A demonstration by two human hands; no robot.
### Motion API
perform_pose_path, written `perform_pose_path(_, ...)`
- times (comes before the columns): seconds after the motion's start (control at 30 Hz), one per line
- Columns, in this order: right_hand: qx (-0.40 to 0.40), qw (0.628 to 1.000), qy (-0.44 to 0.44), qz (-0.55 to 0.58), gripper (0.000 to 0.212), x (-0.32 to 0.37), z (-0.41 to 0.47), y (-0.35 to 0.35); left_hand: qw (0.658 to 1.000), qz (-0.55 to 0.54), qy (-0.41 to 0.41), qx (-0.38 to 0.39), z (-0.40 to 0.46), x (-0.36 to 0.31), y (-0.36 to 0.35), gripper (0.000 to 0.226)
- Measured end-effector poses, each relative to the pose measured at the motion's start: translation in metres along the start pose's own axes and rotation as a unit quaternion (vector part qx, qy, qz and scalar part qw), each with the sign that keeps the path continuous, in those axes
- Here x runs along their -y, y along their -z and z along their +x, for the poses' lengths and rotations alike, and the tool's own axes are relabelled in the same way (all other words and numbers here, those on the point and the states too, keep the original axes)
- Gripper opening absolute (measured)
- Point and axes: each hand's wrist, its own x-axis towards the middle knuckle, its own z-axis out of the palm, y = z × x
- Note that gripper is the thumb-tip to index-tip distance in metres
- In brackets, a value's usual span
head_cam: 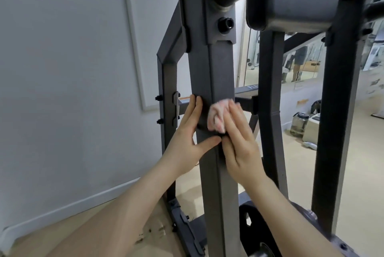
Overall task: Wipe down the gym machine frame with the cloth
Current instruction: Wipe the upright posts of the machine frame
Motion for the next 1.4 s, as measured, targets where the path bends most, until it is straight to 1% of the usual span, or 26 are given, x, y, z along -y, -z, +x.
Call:
perform_pose_path(0.1,0.037,0.999,-0.029,-0.004,0.046,0.004,-0.034,0.006,1.0,-0.013,0.007,0.02,-0.002,-0.005,0.002,0.084)
perform_pose_path(0.17,0.051,0.998,-0.012,-0.029,0.046,0.008,-0.013,0.012,0.996,-0.085,0.027,0.031,-0.001,-0.008,0.008,0.073)
perform_pose_path(0.23,0.054,0.993,0.062,-0.086,0.044,0.017,0.026,0.011,0.983,-0.171,0.043,0.052,-0.001,-0.012,0.02,0.07)
perform_pose_path(0.33,0.068,0.949,0.186,-0.244,0.034,0.021,0.062,0.003,0.972,-0.213,0.056,0.082,-0.001,-0.014,0.041,0.063)
perform_pose_path(0.37,0.074,0.935,0.208,-0.279,0.03,0.021,0.064,0.001,0.969,-0.229,0.067,0.072,-0.002,-0.012,0.047,0.058)
perform_pose_path(0.43,0.098,0.917,0.247,-0.296,0.02,0.022,0.051,0.001,0.96,-0.26,0.1,0.012,-0.01,-0.005,0.052,0.041)
perform_pose_path(0.47,0.136,0.908,0.27,-0.29,0.012,0.023,0.039,0.002,0.958,-0.26,0.118,-0.021,-0.016,0.001,0.051,0.035)
perform_pose_path(0.5,0.197,0.885,0.292,-0.304,0.008,0.025,0.028,0.003,0.957,-0.252,0.135,-0.042,-0.02,0.006,0.05,0.03)
perform_pose_path(0.53,0.264,0.85,0.311,-0.333,0.009,0.027,0.022,0.006,0.956,-0.245,0.154,-0.047,-0.024,0.012,0.048,0.026)
perform_pose_path(0.57,0.307,0.823,0.329,-0.347,0.018,0.026,0.023,0.009,0.954,-0.241,0.173,-0.041,-0.027,0.018,0.045,0.024)
perform_pose_path(0.6,0.33,0.815,0.328,-0.345,0.028,0.025,0.033,0.011,0.952,-0.239,0.186,-0.033,-0.031,0.023,0.042,0.025)
perform_pose_path(0.67,0.295,0.84,0.288,-0.352,0.036,0.025,0.062,0.015,0.954,-0.232,0.192,-0.016,-0.032,0.029,0.037,0.033)
perform_pose_path(0.73,0.226,0.868,0.224,-0.381,0.034,0.031,0.073,0.01,0.953,-0.238,0.189,-0.016,-0.032,0.032,0.031,0.036)
perform_pose_path(0.77,0.211,0.877,0.194,-0.386,0.033,0.035,0.065,0.005,0.949,-0.246,0.195,-0.017,-0.033,0.033,0.028,0.035)
perform_pose_path(0.8,0.225,0.878,0.167,-0.387,0.032,0.038,0.049,-0.001,0.945,-0.258,0.202,-0.017,-0.034,0.035,0.026,0.033)
perform_pose_path(0.87,0.306,0.841,0.182,-0.408,0.029,0.045,0.015,-0.004,0.944,-0.257,0.209,-0.005,-0.037,0.038,0.024,0.03)
perform_pose_path(0.9,0.329,0.825,0.204,-0.412,0.025,0.045,0.01,-0.001,0.947,-0.247,0.208,0.001,-0.037,0.039,0.024,0.028)
perform_pose_path(0.93,0.32,0.826,0.222,-0.406,0.022,0.043,0.015,0.003,0.949,-0.241,0.204,-0.001,-0.037,0.04,0.024,0.025)
perform_pose_path(0.97,0.29,0.839,0.239,-0.394,0.023,0.04,0.026,0.007,0.95,-0.241,0.201,-0.009,-0.036,0.04,0.025,0.023)
perform_pose_path(1.0,0.249,0.861,0.238,-0.373,0.027,0.037,0.041,0.011,0.95,-0.243,0.197,-0.019,-0.034,0.038,0.025,0.024)
perform_pose_path(1.07,0.157,0.903,0.209,-0.342,0.03,0.031,0.074,0.019,0.954,-0.237,0.179,-0.031,-0.031,0.034,0.023,0.029)
perform_pose_path(1.13,0.096,0.934,0.17,-0.298,0.025,0.028,0.08,0.016,0.97,-0.204,0.135,-0.01,-0.029,0.027,0.018,0.033)
perform_pose_path(1.17,0.077,0.948,0.142,-0.273,0.025,0.029,0.069,0.011,0.98,-0.172,0.099,0.006,-0.03,0.025,0.014,0.034)
perform_pose_path(1.23,0.051,0.968,0.074,-0.234,0.032,0.03,0.035,0.0,0.994,-0.098,0.035,0.032,-0.036,0.023,0.008,0.047)
perform_pose_path(1.3,0.039,0.976,0.024,-0.213,0.039,0.031,0.002,-0.008,0.996,-0.063,0.028,0.049,-0.041,0.024,0.002,0.055)
perform_pose_path(1.4,0.043,0.975,0.033,-0.216,0.039,0.026,0.004,-0.005,0.997,-0.049,0.034,0.053,-0.044,0.031,-0.002,0.056)
